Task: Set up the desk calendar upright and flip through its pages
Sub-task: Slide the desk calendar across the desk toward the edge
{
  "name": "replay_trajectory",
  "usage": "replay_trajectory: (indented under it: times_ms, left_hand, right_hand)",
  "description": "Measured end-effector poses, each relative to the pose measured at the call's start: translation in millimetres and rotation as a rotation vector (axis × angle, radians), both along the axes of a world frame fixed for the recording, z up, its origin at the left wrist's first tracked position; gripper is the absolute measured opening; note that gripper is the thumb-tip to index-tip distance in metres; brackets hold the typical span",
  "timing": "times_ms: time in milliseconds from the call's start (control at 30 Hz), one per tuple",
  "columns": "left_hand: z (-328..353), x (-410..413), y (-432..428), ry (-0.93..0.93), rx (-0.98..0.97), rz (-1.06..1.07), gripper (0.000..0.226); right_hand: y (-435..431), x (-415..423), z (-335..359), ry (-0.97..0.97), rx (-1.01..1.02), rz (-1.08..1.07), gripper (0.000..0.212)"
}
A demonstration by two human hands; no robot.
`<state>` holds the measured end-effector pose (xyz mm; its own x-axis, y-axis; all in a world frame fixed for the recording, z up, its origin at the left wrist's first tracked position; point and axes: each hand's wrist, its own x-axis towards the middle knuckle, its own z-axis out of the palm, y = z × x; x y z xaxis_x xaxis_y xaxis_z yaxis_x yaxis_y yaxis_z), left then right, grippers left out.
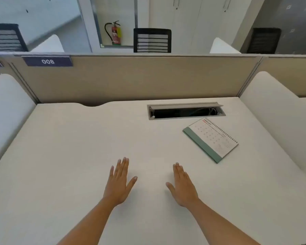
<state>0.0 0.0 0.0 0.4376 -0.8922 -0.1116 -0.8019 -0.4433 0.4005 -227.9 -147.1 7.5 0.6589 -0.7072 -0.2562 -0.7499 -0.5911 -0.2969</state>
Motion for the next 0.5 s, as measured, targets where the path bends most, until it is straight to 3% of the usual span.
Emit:
replay_trajectory:
  times_ms: [167, 500]
  left_hand:
    - [-35.0, -3.1, 15.3, 0.051, 0.308, -0.086, 0.082]
    - [-43.4, 4.4, -11.7, -0.026, 0.3, -0.155, 0.085]
  right_hand:
    - [24.5, -5.9, -31.1, 0.005, 0.084, -0.133, 0.072]
    - [48.3, -5.8, -62.3, 0.042, -0.037, -0.205, 0.067]
